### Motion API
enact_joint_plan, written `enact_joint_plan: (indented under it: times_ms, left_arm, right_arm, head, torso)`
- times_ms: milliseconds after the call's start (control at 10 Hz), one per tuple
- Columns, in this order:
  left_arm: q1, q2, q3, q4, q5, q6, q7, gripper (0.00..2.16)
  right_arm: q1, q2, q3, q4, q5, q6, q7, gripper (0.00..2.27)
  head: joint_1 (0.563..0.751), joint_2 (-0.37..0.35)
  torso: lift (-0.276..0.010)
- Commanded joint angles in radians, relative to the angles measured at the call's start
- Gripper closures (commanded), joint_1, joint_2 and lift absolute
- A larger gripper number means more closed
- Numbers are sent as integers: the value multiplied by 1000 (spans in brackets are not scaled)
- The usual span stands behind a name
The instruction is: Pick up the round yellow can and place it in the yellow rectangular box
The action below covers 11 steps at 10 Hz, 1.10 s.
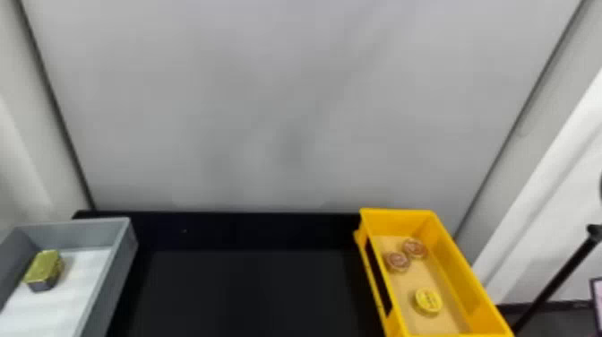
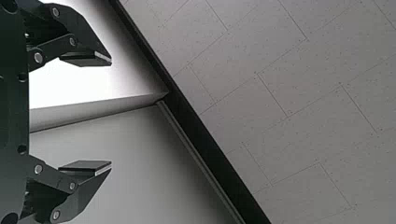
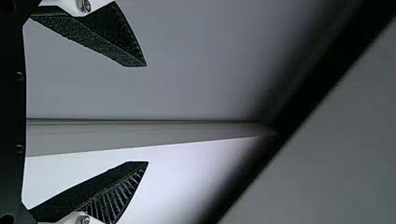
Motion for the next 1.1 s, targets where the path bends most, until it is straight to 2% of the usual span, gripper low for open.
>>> enact_joint_plan:
  times_ms: [0,200,400,600,1000]
  left_arm:
    - [-1,16,27,-10,-10,4,0,450]
    - [1,45,38,-24,-11,26,0,450]
    - [-2,55,53,-32,-13,29,0,450]
    - [-1,75,65,-42,-14,30,0,450]
    - [11,84,76,-45,-17,30,0,450]
  right_arm:
    - [-82,-55,50,-131,74,-46,11,12]
    - [-150,-84,129,-182,117,-51,21,12]
    - [-188,-89,162,-194,137,-63,37,12]
    - [-228,-103,216,-207,172,-80,50,12]
    - [-252,-106,265,-200,214,-98,62,12]
  head:
    - [563,-169]
    - [563,-169]
    - [563,-169]
    - [563,-169]
    - [563,-169]
  torso:
    - [0]
    - [0]
    - [0]
    - [0]
    - [0]
